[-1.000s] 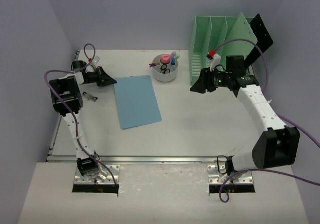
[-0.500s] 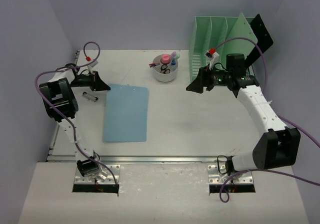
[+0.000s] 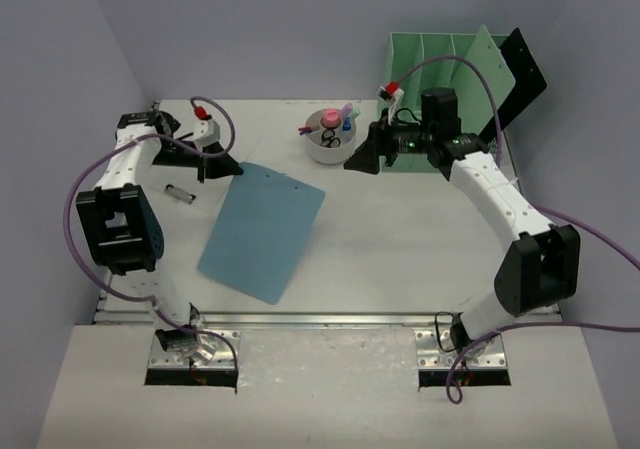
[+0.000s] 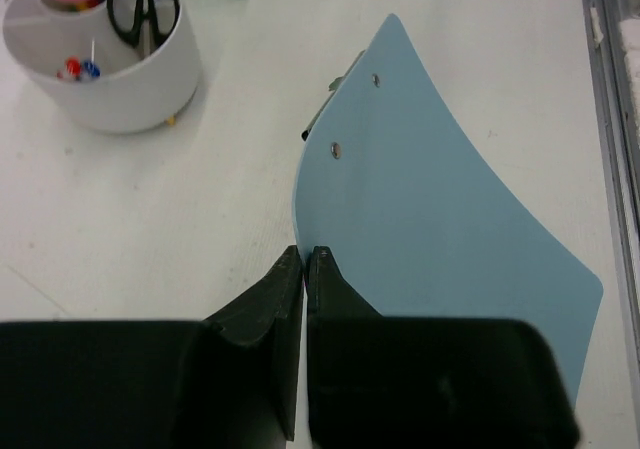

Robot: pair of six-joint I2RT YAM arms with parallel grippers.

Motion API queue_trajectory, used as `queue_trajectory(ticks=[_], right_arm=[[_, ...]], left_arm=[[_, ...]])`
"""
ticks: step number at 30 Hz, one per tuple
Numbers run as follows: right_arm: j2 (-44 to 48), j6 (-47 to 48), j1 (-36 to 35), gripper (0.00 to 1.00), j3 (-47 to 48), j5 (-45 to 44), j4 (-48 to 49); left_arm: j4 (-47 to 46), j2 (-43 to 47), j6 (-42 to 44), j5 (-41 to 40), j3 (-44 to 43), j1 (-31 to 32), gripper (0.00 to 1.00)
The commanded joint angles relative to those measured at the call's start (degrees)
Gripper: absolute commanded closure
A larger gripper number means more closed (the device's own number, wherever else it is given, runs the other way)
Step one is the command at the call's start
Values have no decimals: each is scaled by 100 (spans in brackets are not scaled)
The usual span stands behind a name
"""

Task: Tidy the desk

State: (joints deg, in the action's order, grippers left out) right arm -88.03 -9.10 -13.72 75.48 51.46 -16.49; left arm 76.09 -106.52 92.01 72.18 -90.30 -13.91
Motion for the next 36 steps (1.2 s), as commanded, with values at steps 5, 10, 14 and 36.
queue_trajectory(ticks=[5,10,14,36], right_arm=[[-566,-153,-614,29,397,-189,866],[-900,-206,-790,30,450,-154,1148],[-979,-293,-1036,30,144,-14,1586],[-1348,-1515,-1336,40,-693,267,3266]], left_arm=[[-60,956,1337,481,232,459,100],[-60,1168,1241,639,259,521,100],[-60,1230,1215,736,267,530,100],[-68,1204,1056,956,338,530,100]])
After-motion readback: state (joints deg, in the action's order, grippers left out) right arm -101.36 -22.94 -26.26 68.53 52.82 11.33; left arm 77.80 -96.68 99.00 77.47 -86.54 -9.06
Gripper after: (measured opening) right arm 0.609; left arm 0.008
